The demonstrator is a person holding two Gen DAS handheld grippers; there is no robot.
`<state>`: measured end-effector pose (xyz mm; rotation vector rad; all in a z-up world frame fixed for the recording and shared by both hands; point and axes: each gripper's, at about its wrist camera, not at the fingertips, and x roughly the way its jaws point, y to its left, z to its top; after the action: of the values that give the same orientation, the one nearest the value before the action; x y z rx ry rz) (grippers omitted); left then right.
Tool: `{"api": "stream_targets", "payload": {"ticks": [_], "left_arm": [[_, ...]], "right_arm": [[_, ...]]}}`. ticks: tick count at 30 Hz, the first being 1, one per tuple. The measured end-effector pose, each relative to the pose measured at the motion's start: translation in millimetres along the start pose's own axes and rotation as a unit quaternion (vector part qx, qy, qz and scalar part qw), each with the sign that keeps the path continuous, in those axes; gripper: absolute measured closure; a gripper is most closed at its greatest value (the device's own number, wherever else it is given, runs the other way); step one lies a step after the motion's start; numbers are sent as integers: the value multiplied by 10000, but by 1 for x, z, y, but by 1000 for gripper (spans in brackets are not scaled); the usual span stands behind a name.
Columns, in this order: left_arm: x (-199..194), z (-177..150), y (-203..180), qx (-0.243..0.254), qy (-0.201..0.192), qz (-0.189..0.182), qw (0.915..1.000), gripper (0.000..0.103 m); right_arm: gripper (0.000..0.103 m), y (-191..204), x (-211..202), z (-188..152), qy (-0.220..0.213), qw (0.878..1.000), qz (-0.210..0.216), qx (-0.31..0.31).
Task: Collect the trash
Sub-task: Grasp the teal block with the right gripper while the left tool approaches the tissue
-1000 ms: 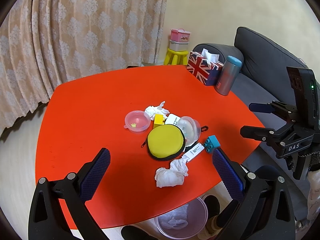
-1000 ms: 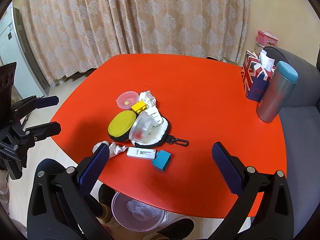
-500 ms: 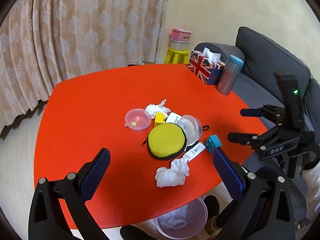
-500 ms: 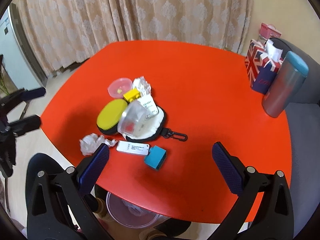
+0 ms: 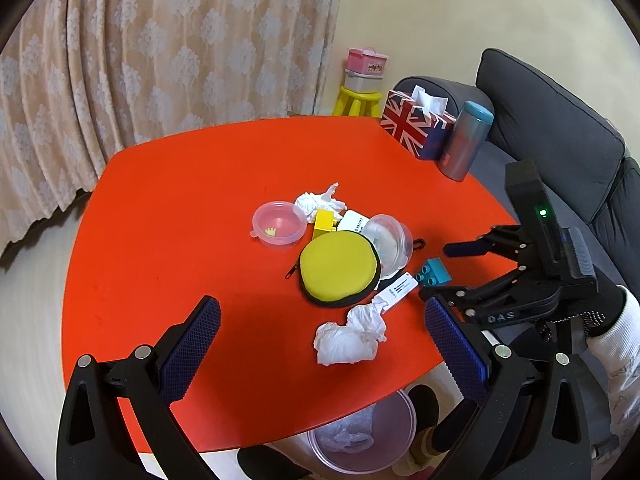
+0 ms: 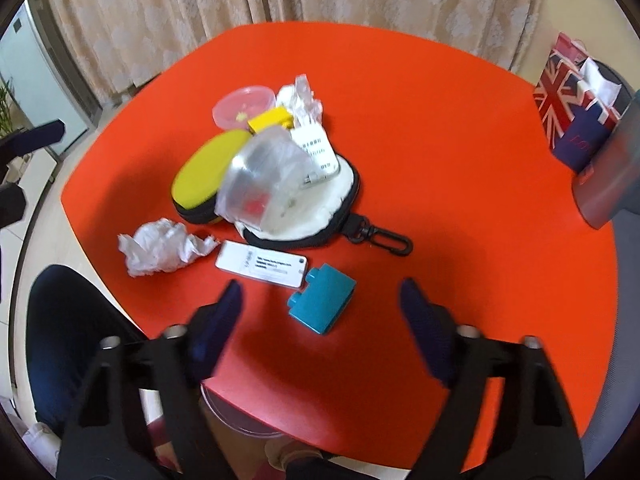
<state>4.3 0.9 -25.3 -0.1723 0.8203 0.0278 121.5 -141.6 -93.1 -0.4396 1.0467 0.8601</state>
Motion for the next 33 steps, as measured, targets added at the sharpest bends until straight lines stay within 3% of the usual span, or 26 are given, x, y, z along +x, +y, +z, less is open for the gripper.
{"api": "stream_targets", "payload": {"ticks": [5, 19, 33], "left_arm": [[2, -3, 1, -4, 57, -11, 10000, 5], [18, -5, -6, 112, 217, -27, 9997, 5], [66, -14, -15, 387, 774, 84, 9962, 5]], "right_arm": [[67, 0, 5, -4, 29, 10000, 22, 23], [68, -7, -22, -6, -283, 9994, 54, 179], [68, -12, -45, -7, -437, 9987, 68, 257]]}}
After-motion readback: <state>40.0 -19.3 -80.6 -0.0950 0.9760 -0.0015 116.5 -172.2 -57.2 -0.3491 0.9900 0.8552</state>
